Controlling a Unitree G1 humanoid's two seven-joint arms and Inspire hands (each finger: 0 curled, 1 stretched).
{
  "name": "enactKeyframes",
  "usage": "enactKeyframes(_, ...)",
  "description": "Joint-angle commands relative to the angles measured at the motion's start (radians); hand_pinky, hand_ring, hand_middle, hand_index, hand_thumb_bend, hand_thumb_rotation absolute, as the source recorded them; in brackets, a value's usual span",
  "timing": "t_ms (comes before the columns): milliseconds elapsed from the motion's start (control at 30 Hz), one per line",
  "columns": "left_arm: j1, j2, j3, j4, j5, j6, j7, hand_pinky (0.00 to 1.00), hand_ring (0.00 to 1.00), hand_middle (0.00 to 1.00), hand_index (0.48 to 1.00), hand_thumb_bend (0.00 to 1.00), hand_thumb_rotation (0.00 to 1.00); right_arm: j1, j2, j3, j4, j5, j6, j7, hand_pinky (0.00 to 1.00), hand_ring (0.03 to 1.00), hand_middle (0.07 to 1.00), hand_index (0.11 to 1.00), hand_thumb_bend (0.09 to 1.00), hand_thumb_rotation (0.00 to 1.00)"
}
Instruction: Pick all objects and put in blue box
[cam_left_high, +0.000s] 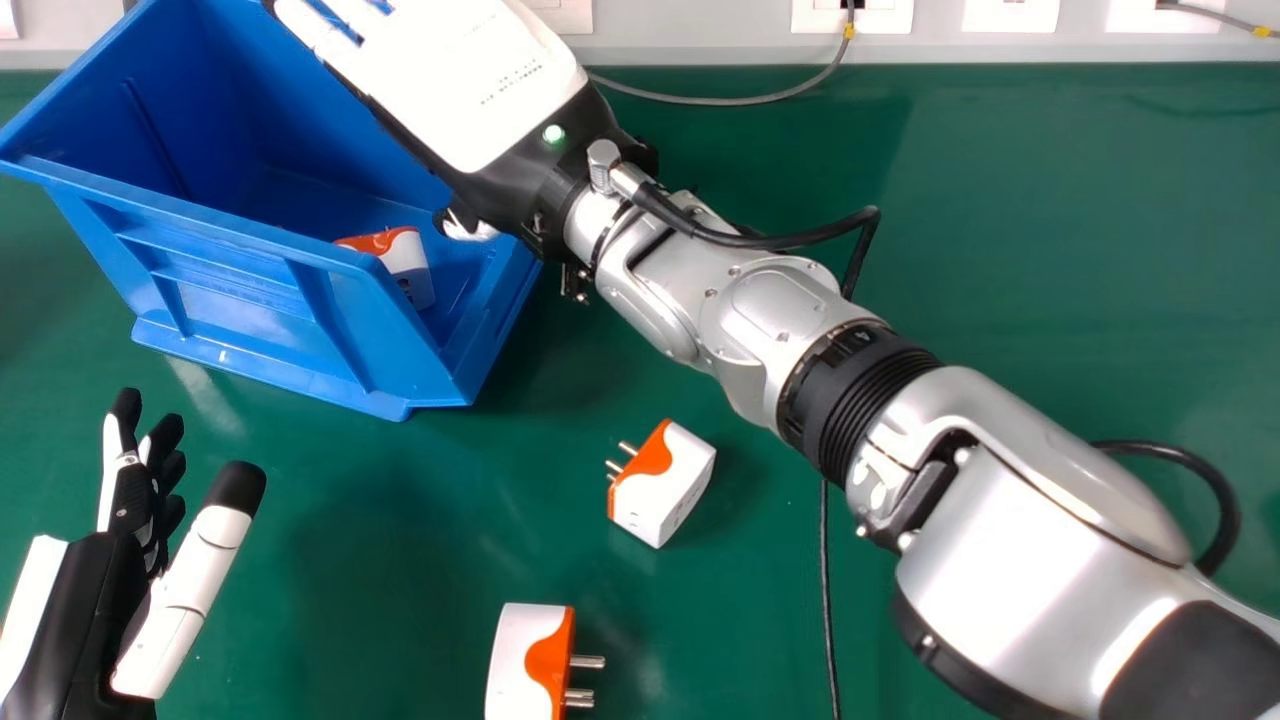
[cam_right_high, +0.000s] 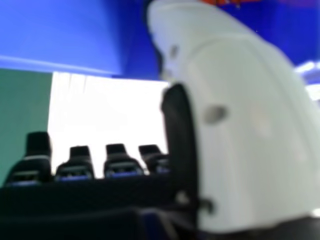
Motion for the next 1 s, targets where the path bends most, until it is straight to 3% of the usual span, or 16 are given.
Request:
enactKeyframes(0,-0.001,0.010,0.010,-0.015,0.005,-0.011,-0.001,1.00,1.00,1.00,1.000,0.83,0.84,0.005,-0.027,-0.032,-0.063,0.025,-0.005,-0.032,0.90,1.000,1.000,1.000,0.335,0.00)
enactKeyframes(200,-0.009,0.014,0.007,-0.009,0.010,-0.010,0.000,1.00,1.00,1.00,1.000,0.83,0.84,0.098,-0.090,-0.082,-0.263,0.049,-0.002,0.000,0.92,1.000,1.000,1.000,0.288,0.00)
enactKeyframes(333,-0.012,0.015,0.005,-0.017,0.010,-0.004,-0.002,1.00,1.00,1.00,1.000,0.83,0.84,0.271,-0.178,-0.141,-0.617,0.057,0.059,0.096,0.93,1.000,1.000,1.000,0.266,0.00)
enactKeyframes(600,-0.021,0.022,0.006,-0.008,0.011,-0.007,-0.005,1.00,1.00,1.00,1.000,0.82,0.83,0.555,-0.249,-0.222,-1.107,0.033,0.180,0.244,0.94,1.000,1.000,1.000,0.249,0.00)
enactKeyframes(800,-0.038,0.028,0.004,0.012,0.015,-0.014,-0.006,1.00,1.00,1.00,1.000,0.81,0.83,0.786,-0.292,-0.297,-1.400,0.019,0.206,0.267,0.95,1.000,1.000,1.000,0.399,0.01)
enactKeyframes(967,-0.051,0.033,0.004,0.018,0.023,-0.004,-0.006,0.99,1.00,1.00,1.000,0.82,0.83,0.968,-0.309,-0.346,-1.558,0.052,0.193,0.309,0.91,1.000,1.000,1.000,0.610,0.01)
